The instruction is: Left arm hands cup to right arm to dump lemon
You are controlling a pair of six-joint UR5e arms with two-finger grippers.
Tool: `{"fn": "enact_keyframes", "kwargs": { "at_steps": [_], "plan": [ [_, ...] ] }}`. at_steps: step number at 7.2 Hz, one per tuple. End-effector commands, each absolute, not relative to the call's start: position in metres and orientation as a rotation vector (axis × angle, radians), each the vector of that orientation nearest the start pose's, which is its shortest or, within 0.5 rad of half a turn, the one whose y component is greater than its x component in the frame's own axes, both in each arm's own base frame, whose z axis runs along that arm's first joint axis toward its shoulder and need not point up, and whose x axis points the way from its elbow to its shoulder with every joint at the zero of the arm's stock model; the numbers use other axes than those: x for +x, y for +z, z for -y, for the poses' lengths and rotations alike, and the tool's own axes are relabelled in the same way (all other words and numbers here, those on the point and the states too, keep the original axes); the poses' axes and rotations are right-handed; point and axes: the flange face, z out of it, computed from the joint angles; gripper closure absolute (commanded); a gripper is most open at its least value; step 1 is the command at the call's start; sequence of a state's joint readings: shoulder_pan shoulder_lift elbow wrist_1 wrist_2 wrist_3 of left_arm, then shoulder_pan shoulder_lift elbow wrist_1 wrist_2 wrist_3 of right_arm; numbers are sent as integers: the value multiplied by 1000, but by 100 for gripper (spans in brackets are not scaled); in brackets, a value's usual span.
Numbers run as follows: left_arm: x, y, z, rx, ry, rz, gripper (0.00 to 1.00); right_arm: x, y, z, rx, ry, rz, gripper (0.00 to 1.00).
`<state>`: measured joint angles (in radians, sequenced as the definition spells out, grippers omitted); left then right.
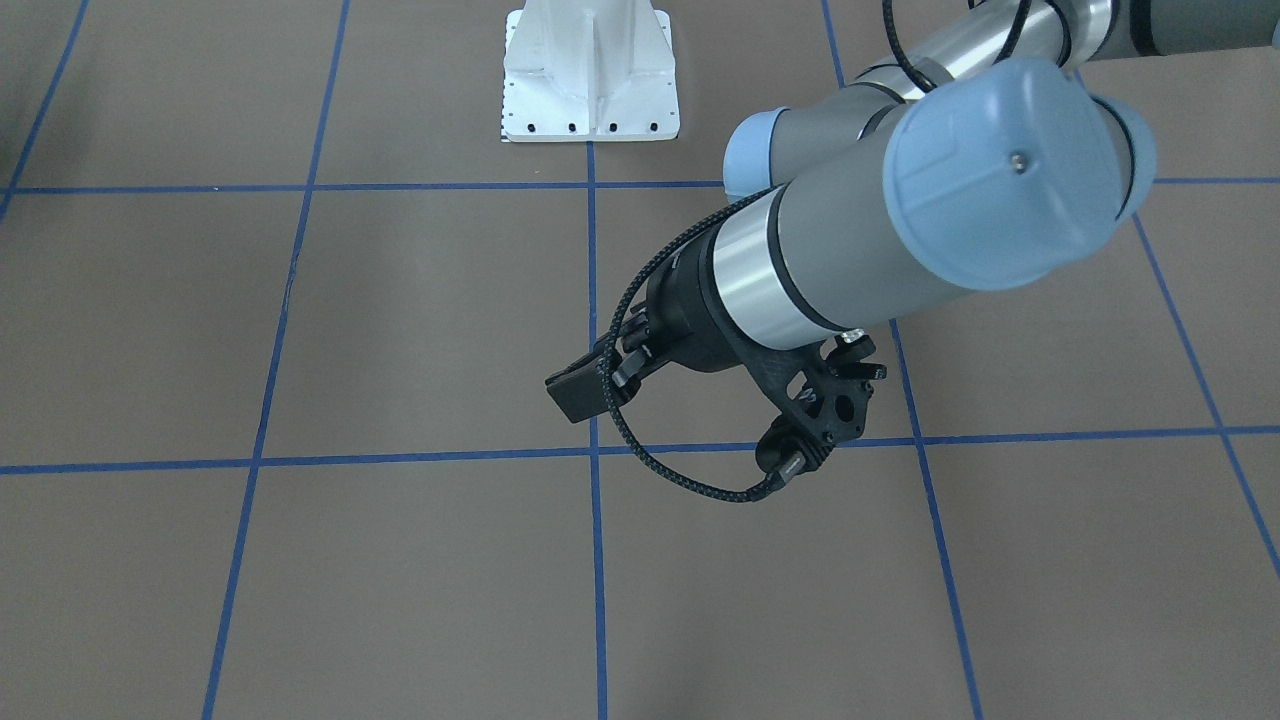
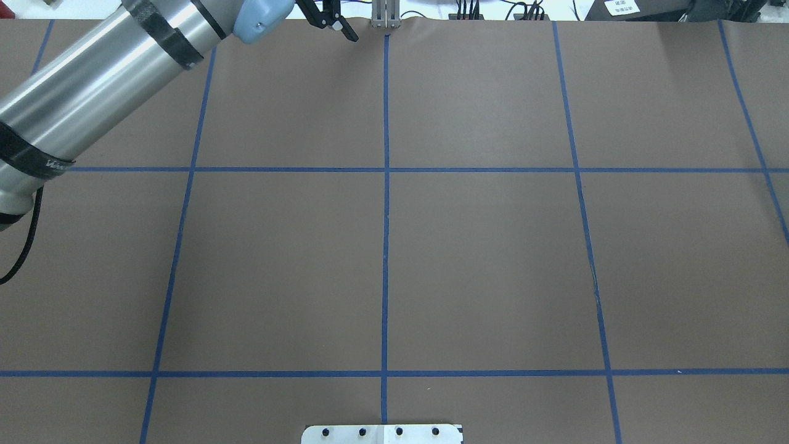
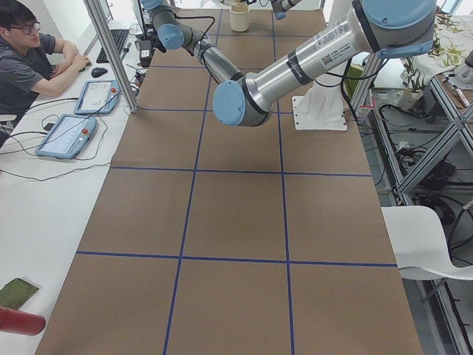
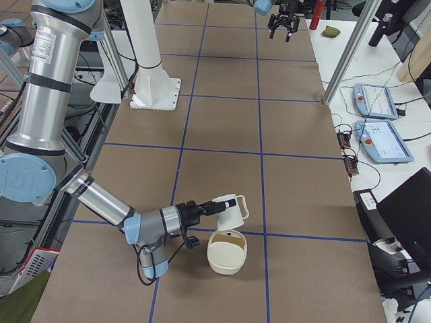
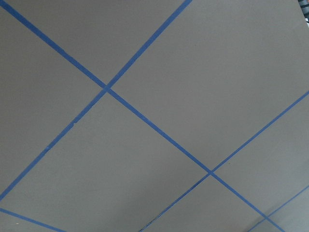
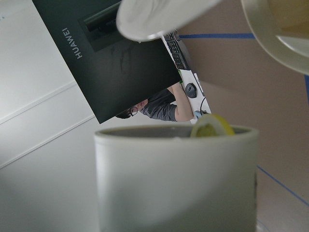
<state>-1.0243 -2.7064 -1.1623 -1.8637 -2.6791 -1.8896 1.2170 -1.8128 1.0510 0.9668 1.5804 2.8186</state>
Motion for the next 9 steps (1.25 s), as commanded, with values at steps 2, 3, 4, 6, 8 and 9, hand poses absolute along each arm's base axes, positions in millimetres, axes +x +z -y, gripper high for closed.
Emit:
{"fn": "enact_keyframes", "kwargs": {
  "at_steps": [2, 3, 4, 6, 8, 9],
  "plan": [
    [359, 5, 679, -604, -573, -1215, 0, 44, 725, 293, 220, -2104, -2711, 93],
    [358, 0, 678, -601, -569, -1219, 0, 45, 724, 292, 249, -2081, -2702, 93],
    [358, -2, 678, -598, -564, -1222, 0, 46, 724, 291, 298, -2056, -2683, 93],
    [358, -4, 678, -598, -564, -1223, 0, 47, 722, 289, 318, -2017, -2694, 93],
    [358, -4, 677, -598, -564, -1223, 0, 46, 721, 290, 309, -2013, -2706, 92],
    [358, -4, 678, -598, -565, -1222, 0, 45, 717, 293, 298, -1997, -2723, 92]
  ]
}}
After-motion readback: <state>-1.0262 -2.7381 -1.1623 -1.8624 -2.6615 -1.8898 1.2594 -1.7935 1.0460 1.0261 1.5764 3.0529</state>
